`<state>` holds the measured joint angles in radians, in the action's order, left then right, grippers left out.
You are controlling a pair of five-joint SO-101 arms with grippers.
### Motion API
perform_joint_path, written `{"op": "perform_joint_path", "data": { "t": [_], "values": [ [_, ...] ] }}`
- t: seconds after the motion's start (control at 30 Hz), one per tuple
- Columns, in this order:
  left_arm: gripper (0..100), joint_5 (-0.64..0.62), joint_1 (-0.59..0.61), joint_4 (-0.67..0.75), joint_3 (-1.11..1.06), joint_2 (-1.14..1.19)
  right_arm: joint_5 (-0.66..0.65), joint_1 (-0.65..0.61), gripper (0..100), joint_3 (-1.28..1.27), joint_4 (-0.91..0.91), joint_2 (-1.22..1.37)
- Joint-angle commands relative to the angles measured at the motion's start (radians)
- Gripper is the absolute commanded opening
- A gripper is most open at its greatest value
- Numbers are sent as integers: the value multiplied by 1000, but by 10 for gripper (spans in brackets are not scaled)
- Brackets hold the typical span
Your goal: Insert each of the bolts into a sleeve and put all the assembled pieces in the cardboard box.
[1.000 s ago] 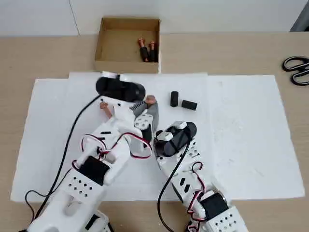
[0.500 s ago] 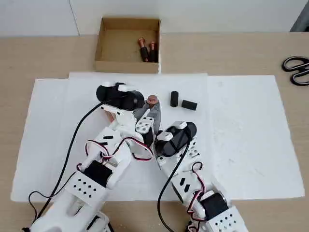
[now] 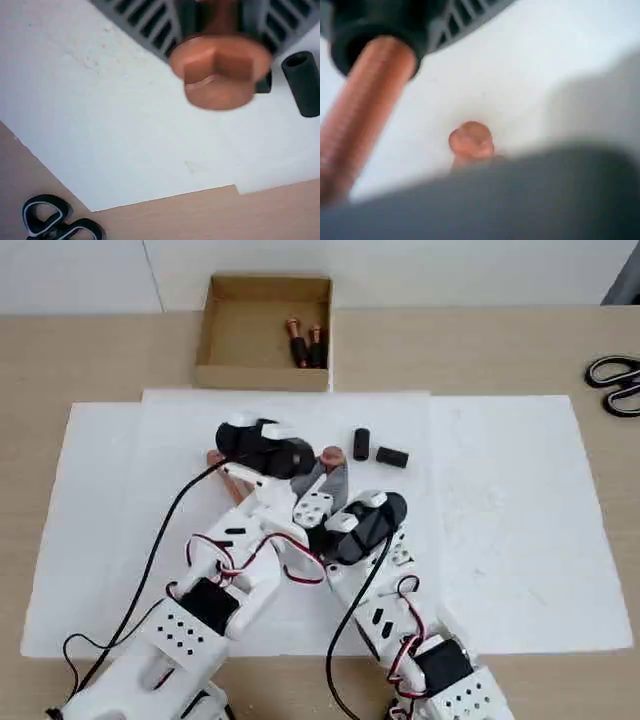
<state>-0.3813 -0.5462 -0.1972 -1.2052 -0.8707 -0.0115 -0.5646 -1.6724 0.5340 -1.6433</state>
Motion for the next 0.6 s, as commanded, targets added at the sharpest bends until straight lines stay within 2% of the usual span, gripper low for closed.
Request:
{"op": "perform_joint_path", "data": {
  "t": [0.0,0.13,0.3,0.57],
  "values": [
    [6,-2,-12,20,-13,-9,9,-1,4,14,-2,-21],
    [6,-5,-12,23,-15,-11,9,-1,4,14,-2,-21],
    [6,-5,6,109,-42,-55,9,1,4,14,-2,-21],
    [6,-6,31,115,-81,-68,9,1,4,14,-2,-21]
  ]
}}
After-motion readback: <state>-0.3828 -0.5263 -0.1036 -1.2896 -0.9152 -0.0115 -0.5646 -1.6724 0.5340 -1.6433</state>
